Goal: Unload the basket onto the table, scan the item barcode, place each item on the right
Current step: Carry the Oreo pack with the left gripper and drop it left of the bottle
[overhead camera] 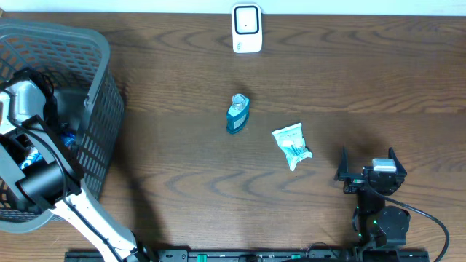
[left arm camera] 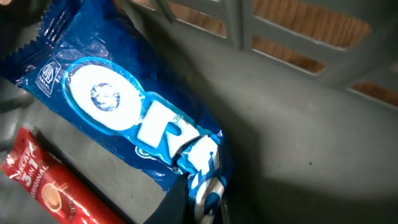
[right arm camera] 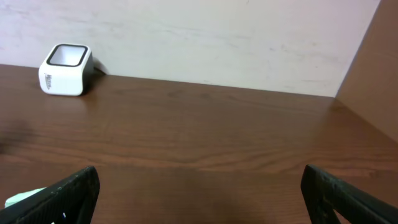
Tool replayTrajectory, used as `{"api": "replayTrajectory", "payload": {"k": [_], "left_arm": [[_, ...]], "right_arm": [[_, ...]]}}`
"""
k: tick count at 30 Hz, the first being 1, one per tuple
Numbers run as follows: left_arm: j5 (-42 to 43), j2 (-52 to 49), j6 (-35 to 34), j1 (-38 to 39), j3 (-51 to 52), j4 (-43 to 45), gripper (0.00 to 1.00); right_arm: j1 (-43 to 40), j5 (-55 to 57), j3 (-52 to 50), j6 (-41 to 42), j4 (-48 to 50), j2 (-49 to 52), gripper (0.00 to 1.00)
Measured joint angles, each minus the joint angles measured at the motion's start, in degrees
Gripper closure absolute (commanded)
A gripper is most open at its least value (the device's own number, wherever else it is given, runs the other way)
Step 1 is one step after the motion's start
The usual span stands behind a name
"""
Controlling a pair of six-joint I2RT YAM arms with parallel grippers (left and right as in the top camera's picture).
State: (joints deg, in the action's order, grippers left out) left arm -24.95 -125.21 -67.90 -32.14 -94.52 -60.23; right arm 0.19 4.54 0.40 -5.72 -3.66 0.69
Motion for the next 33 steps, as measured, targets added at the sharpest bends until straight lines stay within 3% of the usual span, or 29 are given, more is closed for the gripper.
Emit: {"api": "replayTrajectory", "payload": {"k": [7,15,20,24,27,33], "left_arm": [[2.71,6.99,6.97,0.0,0.26,0.04,0.93],[4.74,37.2,11.02,0.0,-0.55,0.5,0.93],[14.01,53.9,14.43,1.36,-1.38,2.05,0.93],[23.87,61.16,20.39,8.68,-1.4,4.96,0.93],[29.33,63.25,30.23,18.97,-1.42,5.11,0.93],[34.16,60.57,57.05,39.93,0.76,-1.75,0.93]], "right_arm": [[0.0,0.0,0.0,0.0,0.02,0.0,0.01],[0.0,0.0,0.0,0.0,0.0,0.0,0.01],[0.0,-0.02,0.0,0.0,0.0,0.0,0.01],[0.0,0.02,0.0,0.0,0.0,0.0,0.01],[0.0,-0.02,0.0,0.0,0.0,0.0,0.01],[0.0,0.02,0.0,0.0,0.02,0.0,0.01]]}}
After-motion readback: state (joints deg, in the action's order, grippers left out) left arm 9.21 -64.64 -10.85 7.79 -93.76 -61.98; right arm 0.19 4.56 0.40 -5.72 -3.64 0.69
